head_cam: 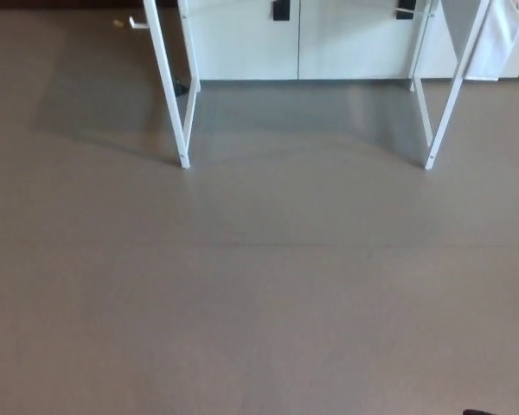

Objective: The robot walk towards a table in front and then clicks the light switch button using the right hand's index finger

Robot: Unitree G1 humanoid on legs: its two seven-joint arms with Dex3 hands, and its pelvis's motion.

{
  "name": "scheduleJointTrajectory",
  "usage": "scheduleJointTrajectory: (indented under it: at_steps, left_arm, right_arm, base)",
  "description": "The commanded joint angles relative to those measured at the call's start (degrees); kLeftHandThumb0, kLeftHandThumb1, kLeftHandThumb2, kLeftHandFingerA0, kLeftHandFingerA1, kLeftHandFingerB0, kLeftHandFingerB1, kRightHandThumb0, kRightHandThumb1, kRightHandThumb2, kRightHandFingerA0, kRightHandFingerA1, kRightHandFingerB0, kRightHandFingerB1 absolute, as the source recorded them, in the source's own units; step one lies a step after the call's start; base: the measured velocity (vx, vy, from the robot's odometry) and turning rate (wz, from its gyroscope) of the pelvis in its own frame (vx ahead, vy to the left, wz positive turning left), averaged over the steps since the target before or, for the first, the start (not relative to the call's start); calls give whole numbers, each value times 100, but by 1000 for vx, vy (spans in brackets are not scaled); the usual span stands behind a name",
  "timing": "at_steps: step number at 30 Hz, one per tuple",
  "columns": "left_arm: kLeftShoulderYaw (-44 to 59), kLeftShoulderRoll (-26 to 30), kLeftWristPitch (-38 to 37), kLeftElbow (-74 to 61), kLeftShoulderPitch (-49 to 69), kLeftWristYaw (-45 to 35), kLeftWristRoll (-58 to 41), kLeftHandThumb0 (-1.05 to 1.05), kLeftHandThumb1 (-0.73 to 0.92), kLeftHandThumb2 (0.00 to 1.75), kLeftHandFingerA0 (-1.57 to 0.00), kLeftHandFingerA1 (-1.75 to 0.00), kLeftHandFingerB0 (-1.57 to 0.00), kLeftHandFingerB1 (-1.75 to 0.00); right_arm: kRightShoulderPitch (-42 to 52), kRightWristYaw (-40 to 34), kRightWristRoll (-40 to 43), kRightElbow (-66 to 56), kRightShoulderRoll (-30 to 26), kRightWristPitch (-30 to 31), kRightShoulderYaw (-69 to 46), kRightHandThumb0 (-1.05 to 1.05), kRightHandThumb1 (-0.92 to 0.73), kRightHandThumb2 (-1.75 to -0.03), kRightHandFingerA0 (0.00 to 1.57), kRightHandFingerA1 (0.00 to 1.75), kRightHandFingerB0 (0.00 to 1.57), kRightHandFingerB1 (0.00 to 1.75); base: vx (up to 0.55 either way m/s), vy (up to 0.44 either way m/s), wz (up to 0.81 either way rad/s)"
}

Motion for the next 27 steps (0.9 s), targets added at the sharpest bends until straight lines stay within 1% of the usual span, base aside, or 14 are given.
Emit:
scheduleJointTrajectory:
  at_steps: [1, 8, 12, 13, 15, 16, 18, 19, 20, 21, 22, 23, 25, 27]
  left_arm:
    - [-21, 31, -56, -18, 49, 40, 118, -11, 63, 58, -41, -37, -28, -33]
    - [-128, -54, -107, -46, 94, 119, 217, -6, 64, 59, -39, -37, -28, -33]
    - [-201, -42, -218, -24, 140, 66, 240, -6, 65, 59, -38, -38, -27, -33]
    - [-232, -51, -215, -38, 183, 67, 255, -6, 65, 59, -37, -38, -27, -33]
    - [-300, -37, -279, -56, 229, 77, 340, -7, 65, 59, -37, -38, -27, -33]
    - [-360, -45, -253, -92, 241, 142, 419, -7, 65, 59, -38, -37, -28, -33]
    - [-397, -77, -183, -156, 257, 196, 425, -6, 65, 59, -38, -37, -28, -33]
    - [-414, -103, -131, -221, 278, 234, 426, -6, 64, 59, -40, -37, -29, -33]
    - [-431, -112, -116, -254, 296, 256, 437, -6, 64, 59, -40, -38, -29, -33]
    - [-447, -109, -151, -250, 306, 242, 452, -9, 63, 59, -37, -38, -29, -34]
    - [-451, -109, -169, -242, 304, 228, 448, -9, 63, 59, -37, -38, -29, -34]
    - [-478, -113, -177, -266, 305, 217, 459, -7, 64, 59, -38, -38, -28, -33]
    - [-495, -119, -165, -238, 265, 242, 487, -8, 63, 58, -38, -38, -28, -33]
    - [-517, -107, -189, -197, 219, 265, 543, -8, 63, 58, -38, -37, -28, -33]
  right_arm:
    - [101, -20, -65, -98, -59, -59, 47, -23, -45, -60, 48, 53, 36, 44]
    - [154, -58, -137, -127, -131, -31, 108, -24, -46, -61, 46, 52, 35, 43]
    - [211, -58, -146, -151, -138, -40, 137, -24, -46, -61, 46, 53, 36, 43]
    - [278, -44, -116, -138, -131, -71, 120, -18, -53, -55, 49, 49, 38, 39]
    - [316, -44, -121, -164, -141, -28, 117, -17, -53, -55, 49, 48, 38, 39]
    - [329, -70, -181, -147, -165, -84, 133, -24, -46, -61, 47, 51, 36, 43]
    - [345, -72, -192, -159, -169, -93, 137, -23, -46, -60, 47, 51, 36, 43]
    - [358, -55, -164, -180, -157, -88, 132, -17, -53, -55, 49, 49, 38, 39]
    - [368, -60, -170, -188, -151, -82, 138, -24, -46, -60, 46, 52, 36, 43]
    - [372, -61, -175, -189, -148, -74, 147, -18, -52, -55, 49, 49, 37, 39]
    - [371, -48, -157, -192, -147, -74, 146, -18, -52, -55, 49, 49, 37, 39]
    - [327, -30, -155, -137, -165, -108, 151, -25, -46, -61, 46, 52, 36, 43]
    - [283, -31, -169, -102, -177, -130, 165, -24, -46, -61, 47, 52, 36, 43]
    - [227, -39, -136, -85, -151, -80, 162, -23, -46, -60, 48, 53, 36, 43]
  base:
    - [267, 82, -23]
    - [381, 127, -26]
    - [292, 113, 4]
    - [286, 56, 13]
    - [248, 13, 12]
    - [352, -59, 15]
    - [368, -87, 18]
    - [404, -152, 21]
    - [452, -198, 6]
    - [512, -93, -12]
    - [690, 70, 65]
    - [675, 49, 28]
    - [649, 51, 0]
    - [233, -96, -1]
